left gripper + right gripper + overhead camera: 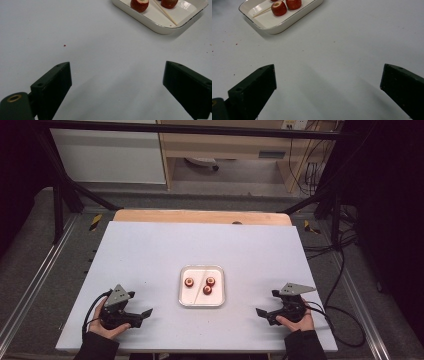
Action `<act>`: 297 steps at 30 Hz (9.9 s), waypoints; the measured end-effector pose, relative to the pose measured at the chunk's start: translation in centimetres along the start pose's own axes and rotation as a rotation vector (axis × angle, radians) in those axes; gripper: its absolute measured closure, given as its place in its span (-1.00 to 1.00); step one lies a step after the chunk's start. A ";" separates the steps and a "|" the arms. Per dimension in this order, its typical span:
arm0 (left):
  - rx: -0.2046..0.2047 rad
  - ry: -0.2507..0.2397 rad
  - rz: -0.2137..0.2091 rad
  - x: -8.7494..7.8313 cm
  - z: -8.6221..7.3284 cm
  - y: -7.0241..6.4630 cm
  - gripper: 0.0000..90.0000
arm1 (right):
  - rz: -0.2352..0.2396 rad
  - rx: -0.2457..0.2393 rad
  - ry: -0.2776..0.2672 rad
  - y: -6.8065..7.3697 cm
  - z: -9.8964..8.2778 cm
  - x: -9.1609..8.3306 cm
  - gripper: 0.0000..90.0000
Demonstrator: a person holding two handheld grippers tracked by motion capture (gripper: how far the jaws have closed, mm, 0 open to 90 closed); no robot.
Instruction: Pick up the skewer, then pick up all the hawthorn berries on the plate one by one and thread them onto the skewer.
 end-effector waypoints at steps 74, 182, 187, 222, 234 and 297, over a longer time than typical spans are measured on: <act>-0.032 0.222 0.058 10.8 10.1 -10.7 0.66 | -0.014 -0.007 0.029 0.0 0.0 0.4 -0.98; 0.401 0.359 -0.377 10.0 14.1 -19.1 0.71 | -0.204 -1.474 0.370 7.1 4.2 3.1 0.98; 0.426 0.458 -0.372 10.4 14.0 -18.7 0.58 | -0.244 -1.538 0.364 7.3 4.7 3.2 0.98; 0.460 0.523 -0.249 10.9 13.2 -18.4 0.97 | -0.275 -1.374 0.316 7.1 5.6 3.0 0.52; 0.400 0.439 -0.130 8.9 11.8 -16.5 0.97 | -0.201 -0.743 0.082 4.2 5.3 1.1 -0.29; -0.116 -0.066 -0.048 3.6 5.3 -11.1 0.97 | 0.072 -0.155 0.323 4.2 13.4 12.8 -0.50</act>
Point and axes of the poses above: each handheld gripper's, and its own axes: x roughly forward along the jaws, z roughly out of its top, y roughly to its left, the point moved 6 cm from there along x, roughly forward along the jaws, and after that the axes turned 5 degrees about z, right-handed, at the moved point
